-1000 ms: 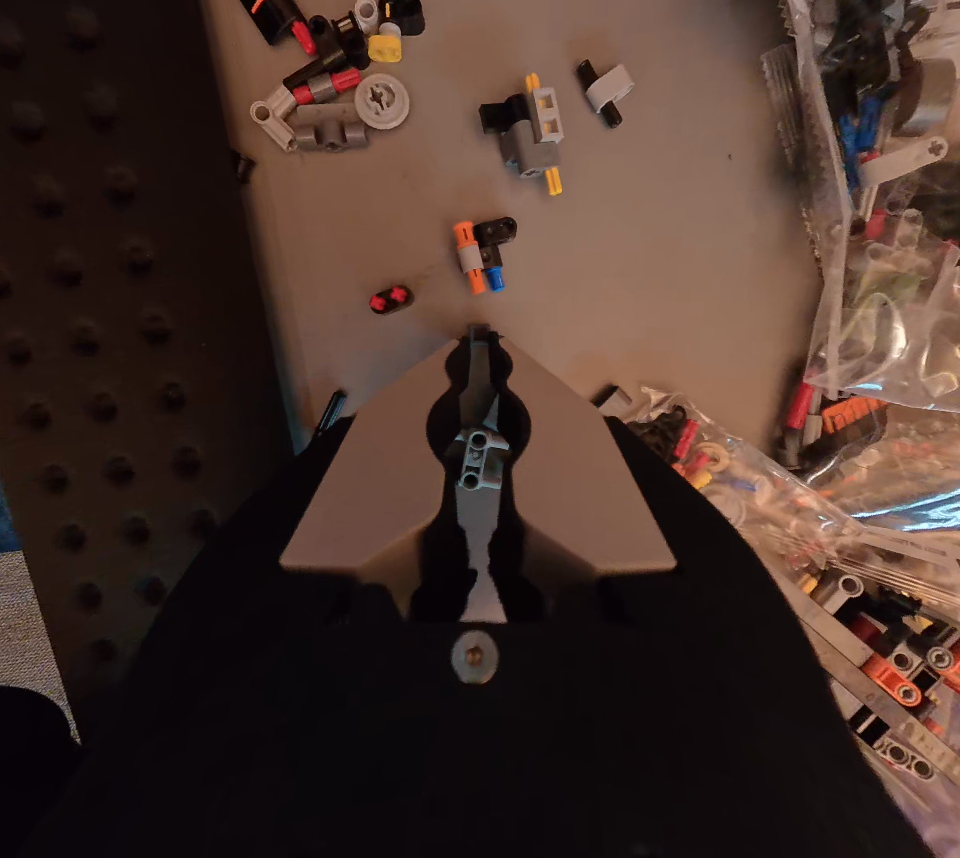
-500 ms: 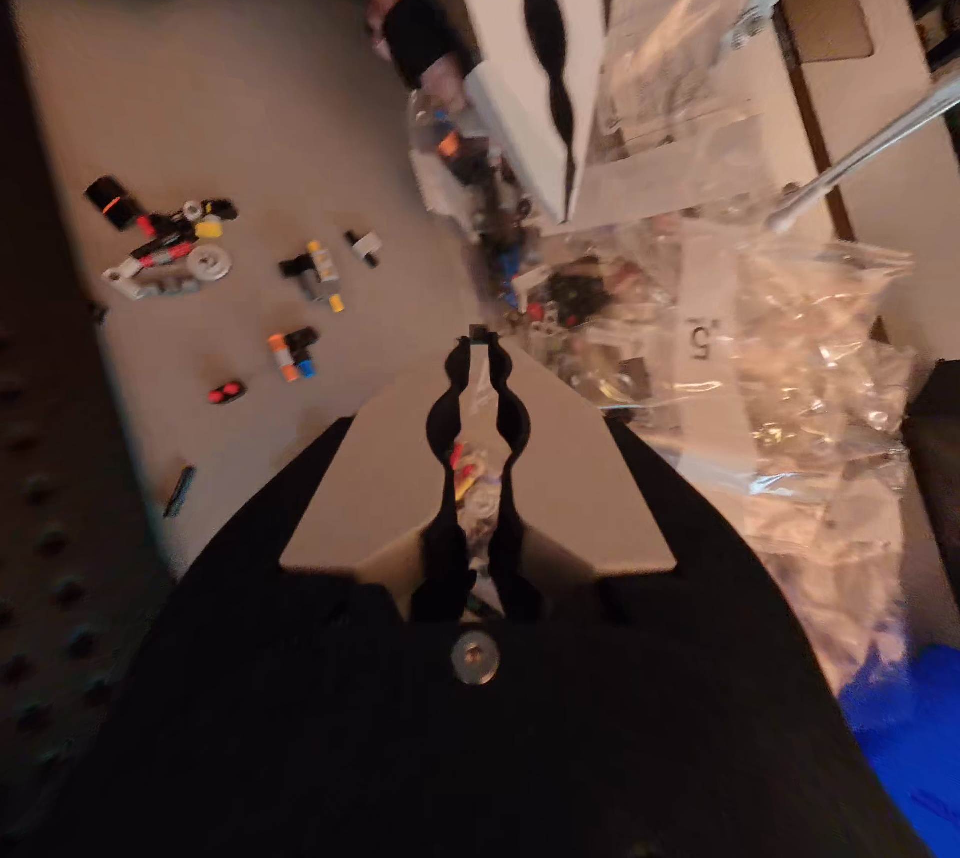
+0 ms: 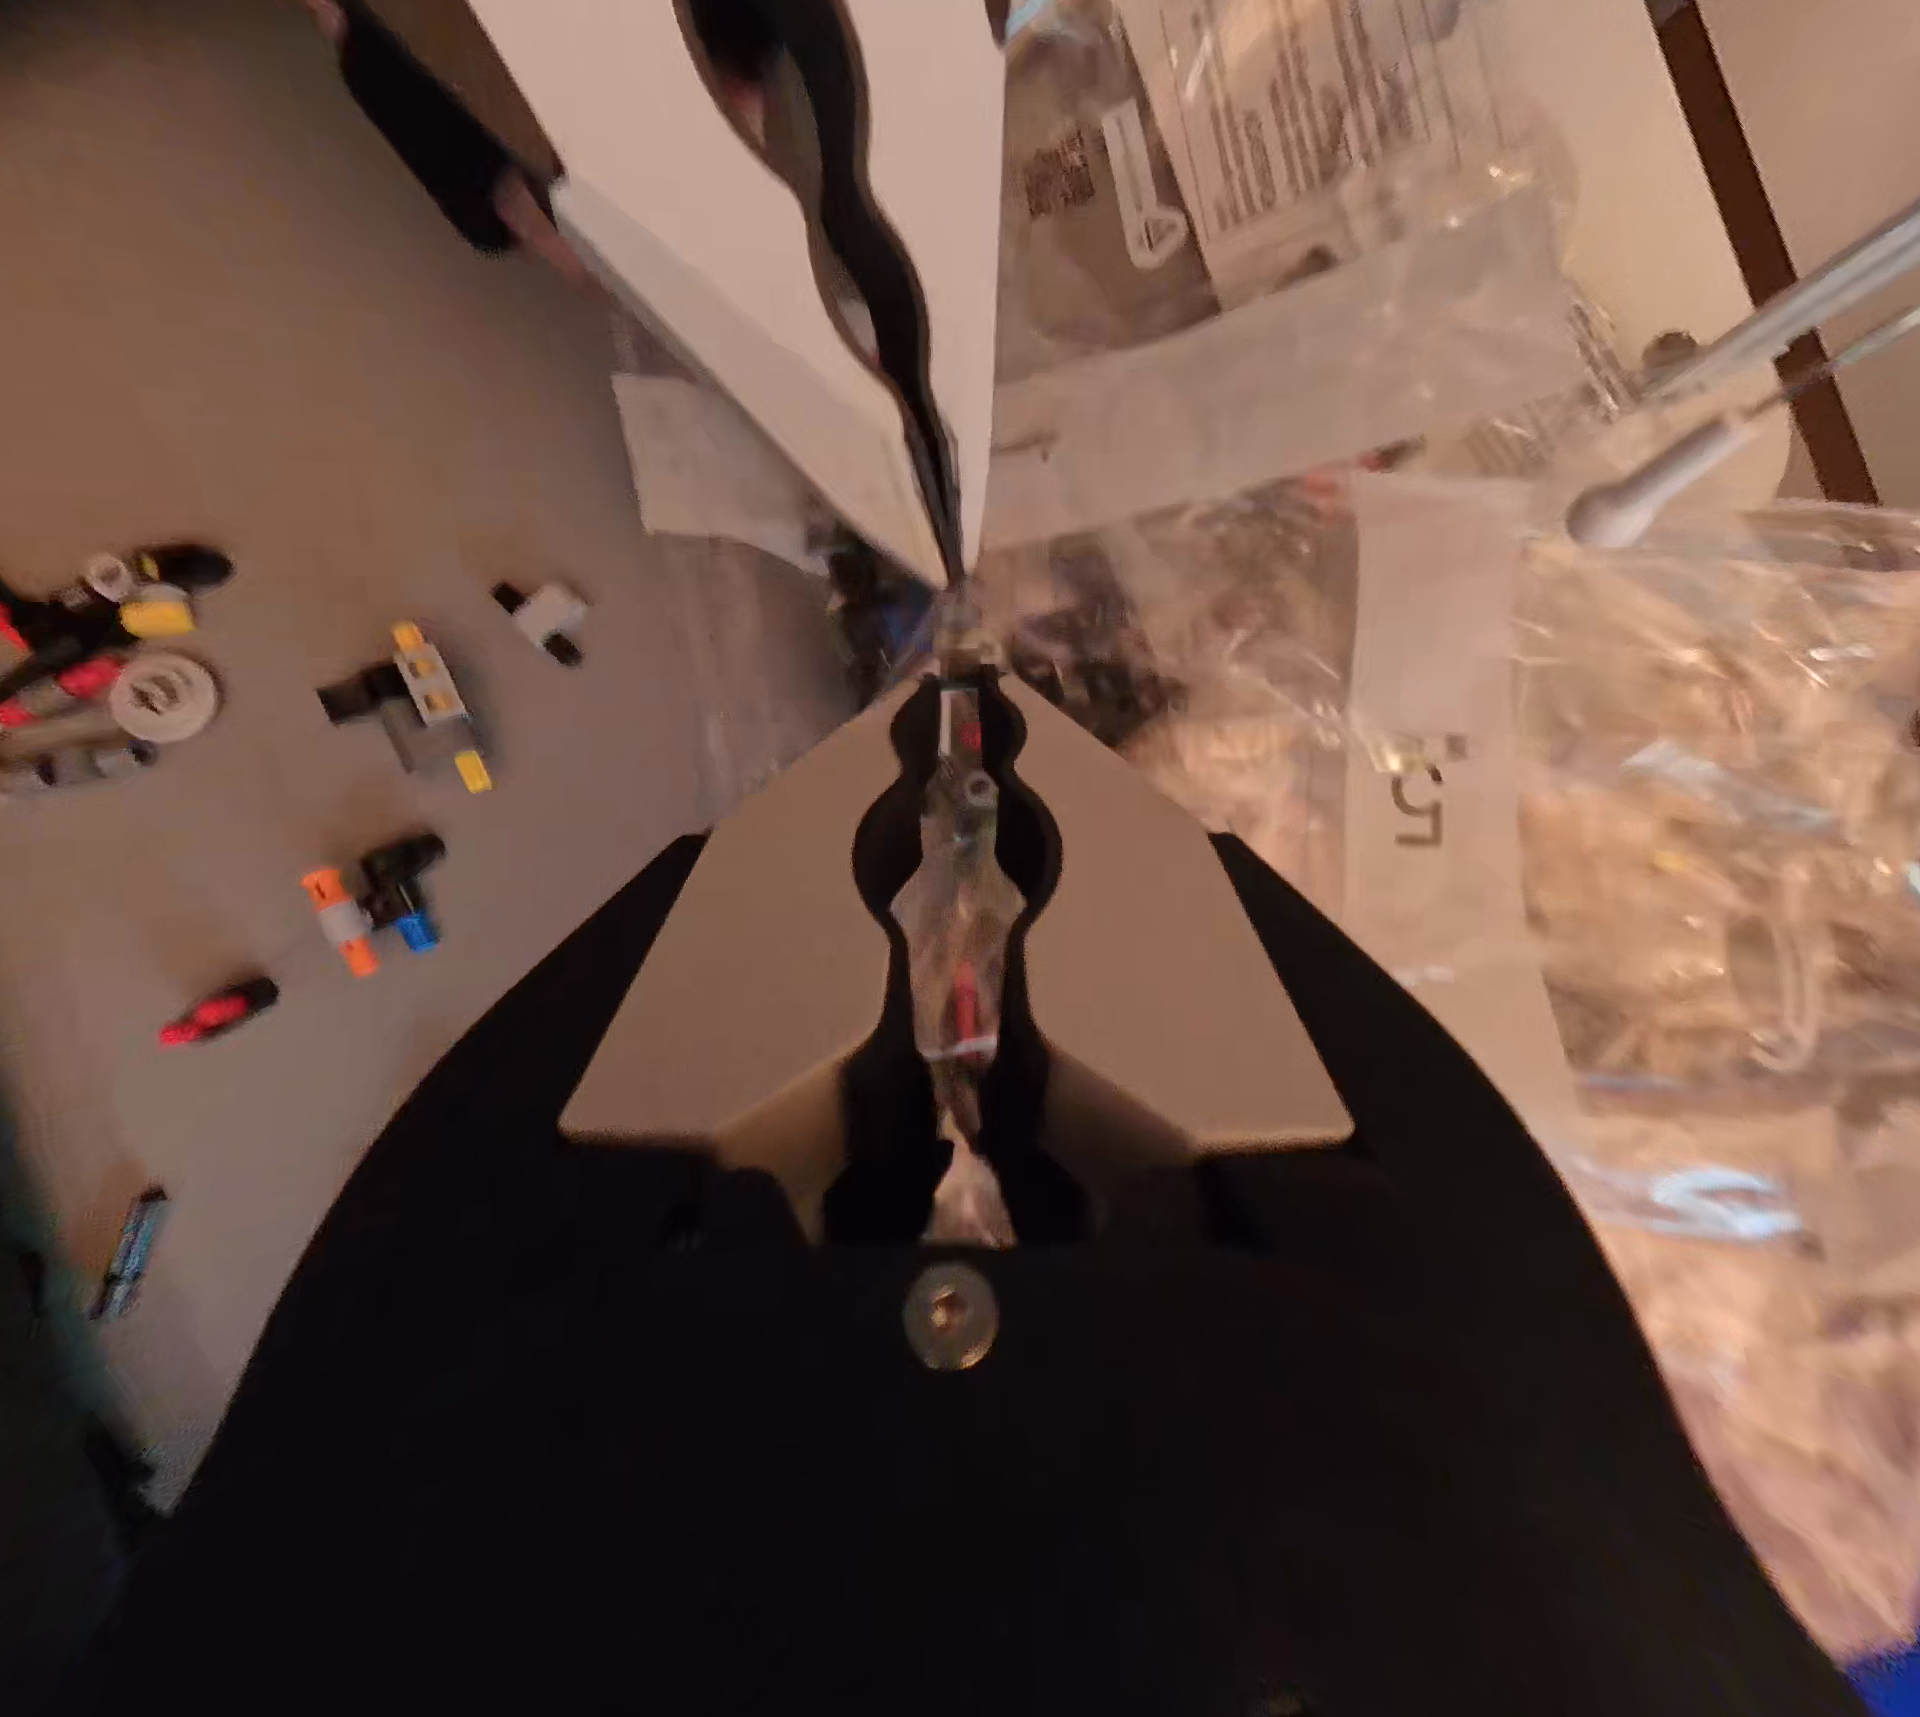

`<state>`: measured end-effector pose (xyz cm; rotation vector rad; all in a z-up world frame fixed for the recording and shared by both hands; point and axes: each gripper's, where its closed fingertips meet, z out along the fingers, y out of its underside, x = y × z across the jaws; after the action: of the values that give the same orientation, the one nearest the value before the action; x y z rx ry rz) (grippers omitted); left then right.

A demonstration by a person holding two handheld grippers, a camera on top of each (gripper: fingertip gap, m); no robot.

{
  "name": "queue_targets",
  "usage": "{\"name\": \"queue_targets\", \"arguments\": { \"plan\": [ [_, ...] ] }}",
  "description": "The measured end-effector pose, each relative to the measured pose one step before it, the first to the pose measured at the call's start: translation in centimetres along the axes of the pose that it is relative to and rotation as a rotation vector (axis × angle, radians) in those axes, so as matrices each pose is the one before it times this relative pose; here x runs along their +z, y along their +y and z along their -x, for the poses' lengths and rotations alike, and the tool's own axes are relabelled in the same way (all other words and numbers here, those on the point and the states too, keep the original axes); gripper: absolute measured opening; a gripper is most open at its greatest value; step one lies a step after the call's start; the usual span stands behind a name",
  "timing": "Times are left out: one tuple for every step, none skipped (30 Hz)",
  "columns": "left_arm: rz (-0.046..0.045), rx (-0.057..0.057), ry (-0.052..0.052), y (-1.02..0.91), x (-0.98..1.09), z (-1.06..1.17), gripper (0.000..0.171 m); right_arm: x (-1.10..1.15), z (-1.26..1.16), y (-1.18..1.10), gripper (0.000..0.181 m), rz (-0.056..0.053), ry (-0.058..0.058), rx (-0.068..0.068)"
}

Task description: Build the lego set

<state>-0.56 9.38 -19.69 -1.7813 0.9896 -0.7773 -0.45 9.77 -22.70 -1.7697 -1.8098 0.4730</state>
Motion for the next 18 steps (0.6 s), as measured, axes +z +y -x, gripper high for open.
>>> {"name": "queue_targets", "arguments": {
  "plan": [
    [0.00162, 0.0015, 0.0009, 0.021, 0.001, -0.043, 0.0, 0.228, 0.053, -0.24, 0.004, -0.0113, -0.0113, 0.0148],
    [-0.00056, 0.0013, -0.0013, -0.007, -0.021, 0.005, 0.0, 0.084, -0.224, 0.12, 0.006, 0.0077, 0.0083, 0.0122],
    [-0.0027, -0.0009, -0.0003, -0.055, -0.046, 0.001, 0.0, -0.085, -0.297, 0.268, 0.009, 0.011, 0.0156, 0.0067],
    [-0.00186, -0.0002, -0.0009, -0.043, -0.027, 0.014, 0.0, -0.258, -0.22, 0.188, 0.011, 0.0018, 0.0134, 0.0026],
    [-0.00036, 0.0001, -0.0002, -0.032, -0.013, 0.014, 0.0, -0.39, -0.143, 0.051, 0.011, -0.0099, 0.0093, 0.0035],
    [-0.00066, 0.0001, 0.0, -0.019, 0.001, 0.001, 0.0, -0.472, -0.084, -0.065, 0.011, -0.0158, 0.0065, 0.0058],
    [-0.00015, 0.0001, 0.0003, -0.005, 0.009, -0.008, 0.0, -0.501, -0.03, -0.075, 0.011, -0.0149, 0.0042, 0.0056],
    [0.00087, 0.0006, 0.0005, 0.013, 0.022, -0.017, 0.0, -0.501, -0.005, 0.002, 0.011, -0.0083, 0.0057, 0.0043],
    [0.00045, 0.0006, -0.0001, 0.003, 0.009, -0.012, 0.0, -0.506, -0.091, 0.11, 0.011, -0.0015, 0.0142, 0.0039],
    [-0.0007, 0.0, 0.0, -0.026, -0.007, -0.01, 0.0, -0.524, -0.03, 0.178, 0.012, 0.0032, 0.0157, 0.003],
    [-0.0011, 0.0001, -0.0003, -0.017, -0.041, 0.004, 0.0, -0.519, 0.194, 0.254, 0.013, 0.007, 0.0069, 0.0001],
    [-0.00209, -0.0005, -0.0008, -0.049, -0.046, 0.019, 0.0, -0.496, 0.53, 0.336, 0.014, 0.0108, -0.0052, -0.0049],
    [-0.00209, -0.0008, -0.0004, -0.042, -0.042, 0.034, 0.0, -0.402, 0.893, 0.452, 0.015, 0.0146, -0.0197, -0.0094],
    [-0.00129, 0.0, -0.0009, -0.037, -0.027, 0.025, 0.0, -0.274, 1.328, 0.586, 0.016, 0.021, -0.0402, -0.0099],
    [-0.00019, -0.0003, 0.0, -0.002, -0.003, 0.011, 0.0, -0.112, 1.65, 0.687, 0.016, 0.0261, -0.0547, -0.0103],
    [0.00102, 0.0, 0.0003, 0.022, 0.025, 0.005, 0.0, 0.082, 1.622, 0.663, 0.018, 0.0238, -0.0493, -0.0133],
    [0.00295, 0.0, 0.0018, 0.075, 0.059, -0.031, 0.0, 0.231, 1.416, 0.662, 0.019, 0.0245, -0.0348, -0.0147],
    [0.00259, 0.0002, -0.0005, 0.064, 0.075, 0.007, 0.0, 0.359, 1.371, 0.765, 0.018, 0.033, -0.0345, -0.0135]
  ]
}}
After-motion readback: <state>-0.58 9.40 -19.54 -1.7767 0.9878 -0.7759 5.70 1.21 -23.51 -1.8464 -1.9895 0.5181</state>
